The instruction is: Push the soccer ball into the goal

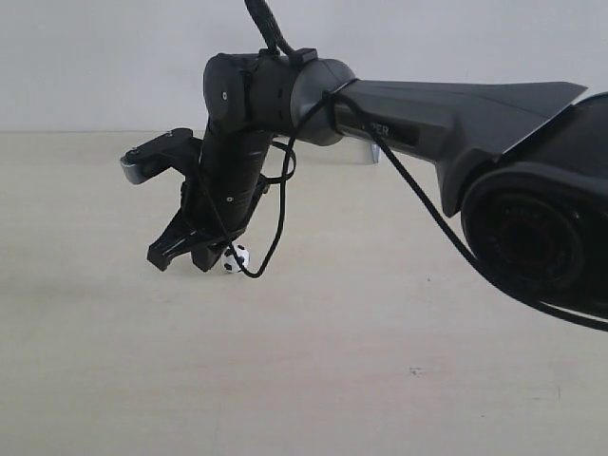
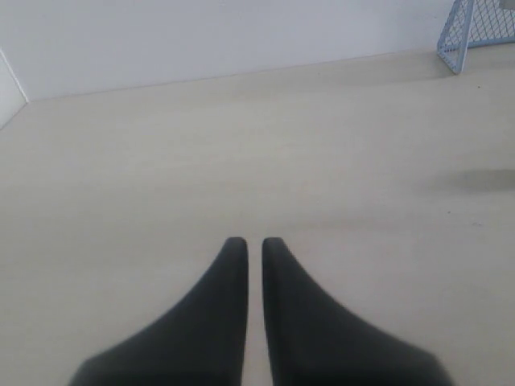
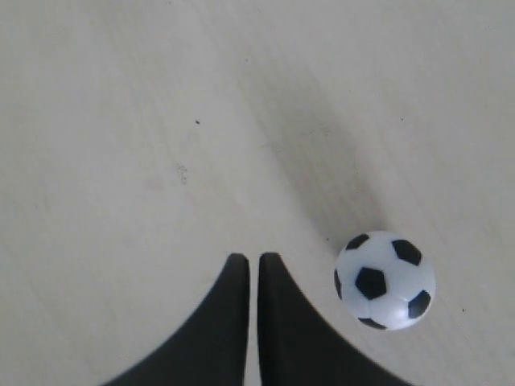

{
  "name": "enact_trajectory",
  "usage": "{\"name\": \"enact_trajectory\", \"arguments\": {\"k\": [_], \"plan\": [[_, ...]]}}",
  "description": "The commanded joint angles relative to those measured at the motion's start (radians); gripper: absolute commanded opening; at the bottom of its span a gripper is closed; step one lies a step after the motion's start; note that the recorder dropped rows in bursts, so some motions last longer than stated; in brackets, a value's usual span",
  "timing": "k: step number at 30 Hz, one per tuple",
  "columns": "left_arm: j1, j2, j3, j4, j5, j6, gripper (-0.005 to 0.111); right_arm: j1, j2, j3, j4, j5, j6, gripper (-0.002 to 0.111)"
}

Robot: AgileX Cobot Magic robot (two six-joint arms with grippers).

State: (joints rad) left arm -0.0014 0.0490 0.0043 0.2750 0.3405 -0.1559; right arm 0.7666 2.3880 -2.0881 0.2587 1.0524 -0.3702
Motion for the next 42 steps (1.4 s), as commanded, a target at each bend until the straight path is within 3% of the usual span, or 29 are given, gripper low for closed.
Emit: {"name": "enact_trajectory", "arguments": {"k": [1, 32, 42], "plan": [[-0.008, 0.006, -0.004, 0.0, -0.003, -0.009, 0.006, -0.009, -0.002, -0.007, -0.009, -0.012, -0.003, 0.0], [-0.008, 0.006, -0.004, 0.0, -0.003, -0.009, 0.006, -0.027, 0.053, -0.009, 0.0, 0.02, -0.014, 0.0], [-0.008, 0.006, -0.004, 0.0, -0.003, -0.009, 0.006, -0.027, 0.053, -0.009, 0.089, 0.052, -0.085, 0.0]]}}
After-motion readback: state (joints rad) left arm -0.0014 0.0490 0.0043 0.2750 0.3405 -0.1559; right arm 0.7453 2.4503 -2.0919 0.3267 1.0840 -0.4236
